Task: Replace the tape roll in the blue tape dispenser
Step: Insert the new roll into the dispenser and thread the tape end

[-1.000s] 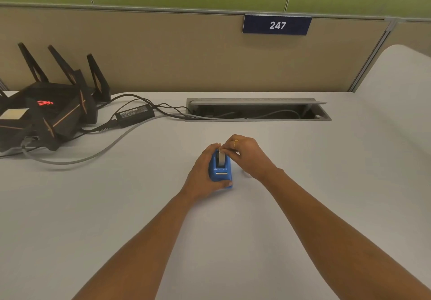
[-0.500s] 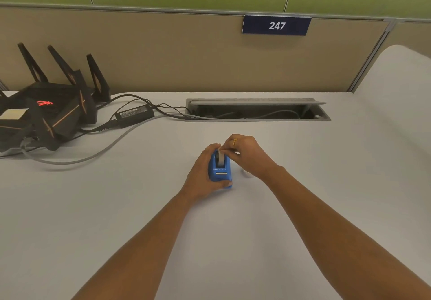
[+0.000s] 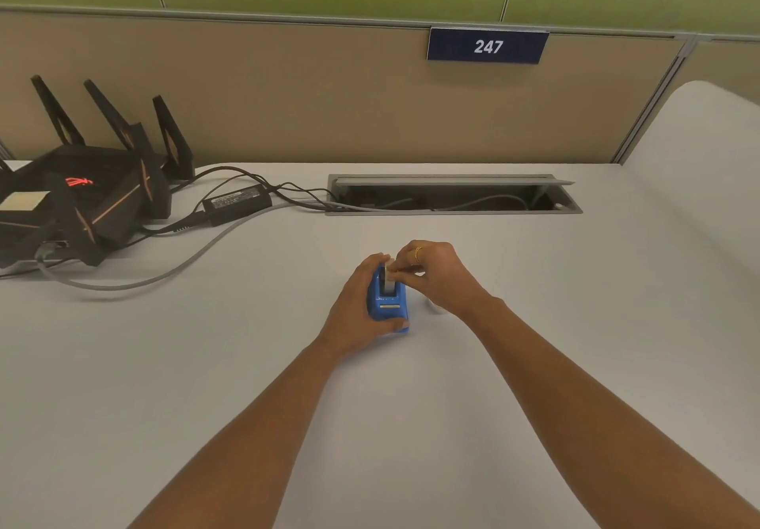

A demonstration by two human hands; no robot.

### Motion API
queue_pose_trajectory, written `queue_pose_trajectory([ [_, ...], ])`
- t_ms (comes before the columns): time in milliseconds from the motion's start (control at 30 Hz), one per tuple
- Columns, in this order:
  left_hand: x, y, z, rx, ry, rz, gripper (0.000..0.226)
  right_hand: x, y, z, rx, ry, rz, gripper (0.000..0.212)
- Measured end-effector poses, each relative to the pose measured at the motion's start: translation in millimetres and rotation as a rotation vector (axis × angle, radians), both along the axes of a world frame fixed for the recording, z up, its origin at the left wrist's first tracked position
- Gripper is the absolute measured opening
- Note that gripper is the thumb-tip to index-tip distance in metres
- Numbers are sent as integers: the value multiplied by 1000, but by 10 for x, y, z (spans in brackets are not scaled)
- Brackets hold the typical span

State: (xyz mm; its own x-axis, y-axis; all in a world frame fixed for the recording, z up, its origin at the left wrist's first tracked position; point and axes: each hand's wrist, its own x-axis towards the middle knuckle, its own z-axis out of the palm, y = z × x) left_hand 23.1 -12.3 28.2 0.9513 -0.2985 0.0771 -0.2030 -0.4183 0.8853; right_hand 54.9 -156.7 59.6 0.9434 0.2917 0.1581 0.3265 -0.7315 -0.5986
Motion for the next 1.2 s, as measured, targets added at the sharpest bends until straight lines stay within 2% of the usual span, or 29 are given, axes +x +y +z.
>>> queue_pose_trajectory([
  [167,-4,12,-16,-24,-7,-8,89,-37,4,-71,238,31,-87,13],
  [300,10,17,-29,-17,-15,-12,90,-55,54,-130,389,63,-201,17],
  [933,16,2,-33,-11,-17,-11,87,-40,10,-125,461,165,-138,9],
  [1200,24,12,-53,-6,-18,-11,89,-46,38,-114,570,263,-170,14],
])
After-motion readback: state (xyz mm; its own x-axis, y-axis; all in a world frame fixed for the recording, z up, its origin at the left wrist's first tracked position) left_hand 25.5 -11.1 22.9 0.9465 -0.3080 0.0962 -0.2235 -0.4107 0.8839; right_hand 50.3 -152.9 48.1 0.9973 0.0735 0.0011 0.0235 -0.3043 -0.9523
